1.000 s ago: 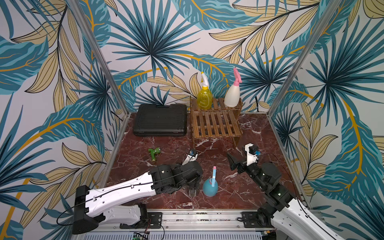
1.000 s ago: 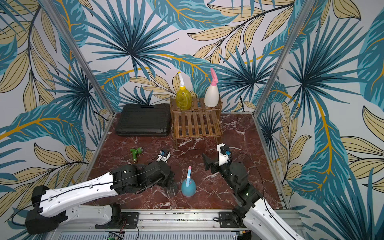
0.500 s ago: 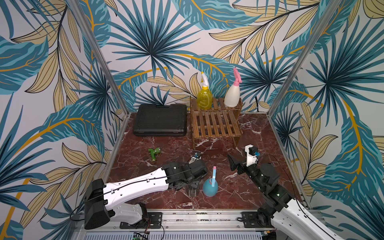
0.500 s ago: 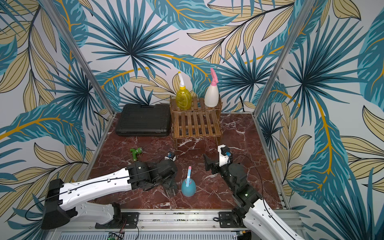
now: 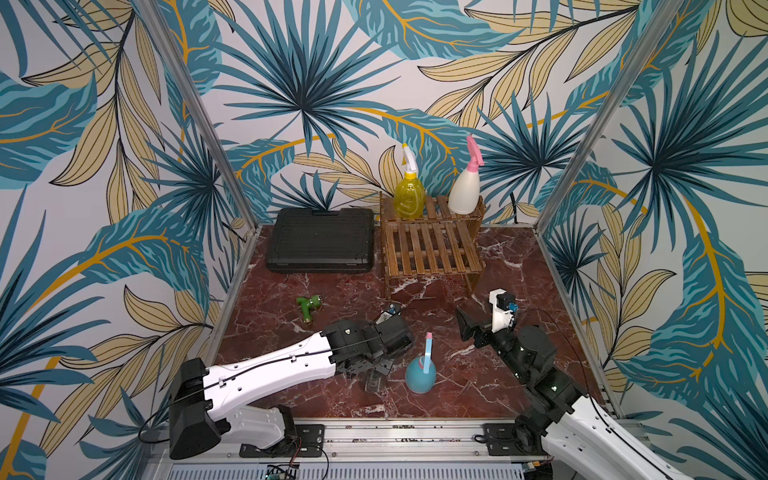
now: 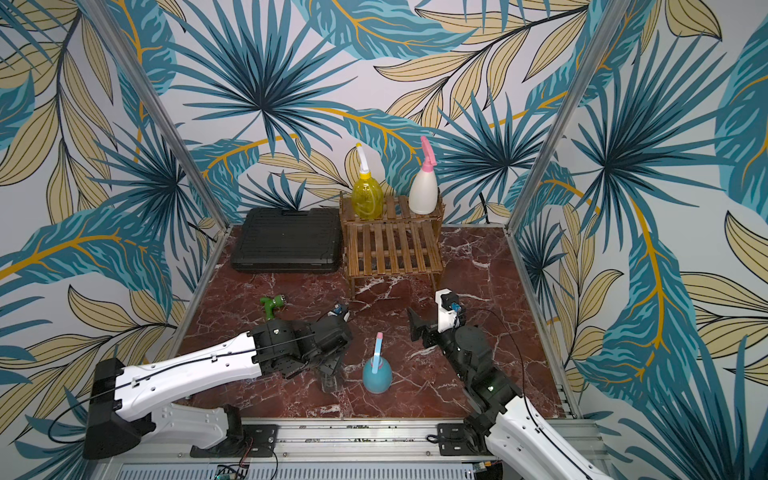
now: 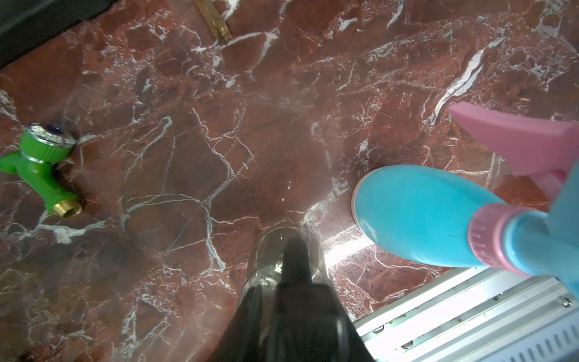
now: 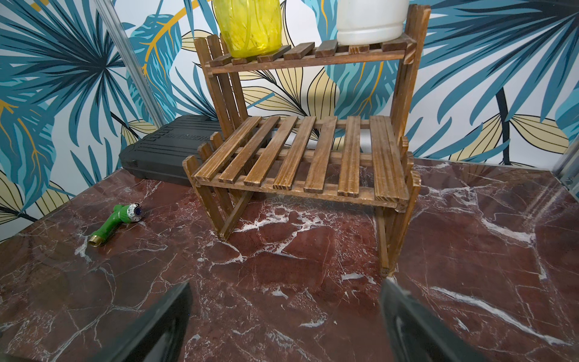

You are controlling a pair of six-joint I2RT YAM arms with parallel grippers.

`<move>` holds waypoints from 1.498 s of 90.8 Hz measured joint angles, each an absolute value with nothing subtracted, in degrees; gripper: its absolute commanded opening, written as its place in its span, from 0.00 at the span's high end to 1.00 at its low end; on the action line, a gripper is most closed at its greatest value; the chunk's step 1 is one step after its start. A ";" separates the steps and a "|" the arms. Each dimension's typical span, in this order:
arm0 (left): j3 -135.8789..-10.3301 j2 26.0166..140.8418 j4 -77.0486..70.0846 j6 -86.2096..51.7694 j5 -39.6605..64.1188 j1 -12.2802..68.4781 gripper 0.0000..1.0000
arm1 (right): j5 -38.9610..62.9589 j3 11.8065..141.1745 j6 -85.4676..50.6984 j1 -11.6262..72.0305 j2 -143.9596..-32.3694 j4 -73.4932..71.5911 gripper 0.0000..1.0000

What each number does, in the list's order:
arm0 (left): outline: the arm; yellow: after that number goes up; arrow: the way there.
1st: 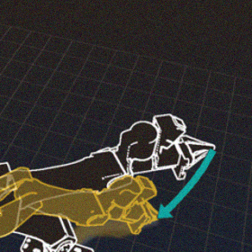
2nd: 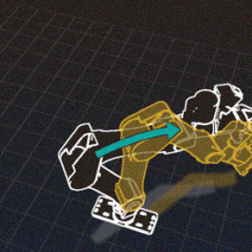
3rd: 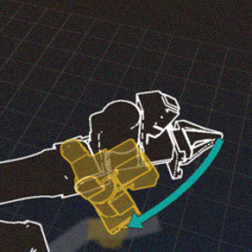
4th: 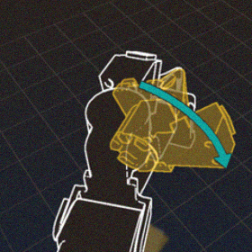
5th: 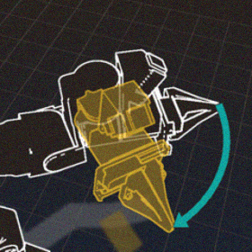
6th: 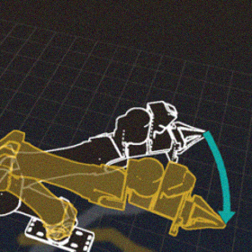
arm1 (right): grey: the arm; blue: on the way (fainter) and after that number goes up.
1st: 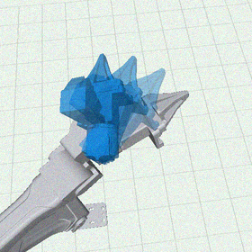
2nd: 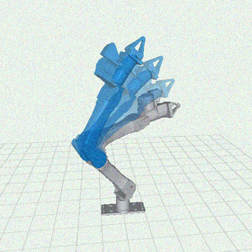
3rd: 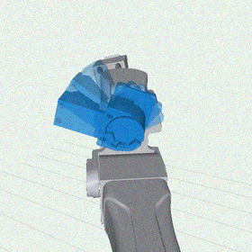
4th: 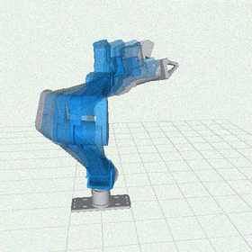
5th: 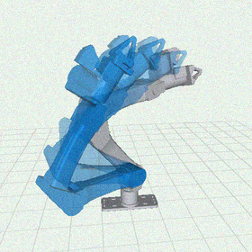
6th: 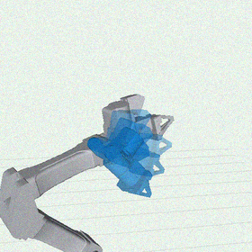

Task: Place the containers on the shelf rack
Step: 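Pick up a container from the center of the board.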

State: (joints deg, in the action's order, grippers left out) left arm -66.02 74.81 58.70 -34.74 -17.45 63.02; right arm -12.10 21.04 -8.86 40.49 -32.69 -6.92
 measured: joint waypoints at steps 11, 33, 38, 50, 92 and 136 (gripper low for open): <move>-67.29 72.97 59.42 -30.74 -18.17 61.04 0.83 | -12.25 21.54 -8.84 40.49 -32.25 -6.90 0.01; -72.66 70.89 59.40 -17.74 -13.74 53.23 0.83 | -11.40 21.65 -8.78 40.49 -29.78 -7.44 0.01; -73.80 70.94 59.27 -14.57 -11.75 51.22 0.83 | -10.46 21.65 -8.45 40.49 -29.52 -7.90 0.01; -77.14 71.61 58.96 -5.61 -5.23 46.63 0.84 | -7.14 21.65 -6.81 40.51 -29.32 -8.88 0.01; -91.96 85.38 60.55 23.22 14.15 41.54 0.84 | 9.26 27.05 3.25 40.49 -30.28 -8.78 0.01; -98.78 91.26 55.42 20.05 19.11 40.53 0.81 | 14.48 26.74 5.43 40.49 -41.41 -17.69 0.01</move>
State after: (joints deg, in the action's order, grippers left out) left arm -98.78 91.26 55.42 20.05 19.11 40.53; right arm 14.48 26.74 5.43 40.49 -41.41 -17.69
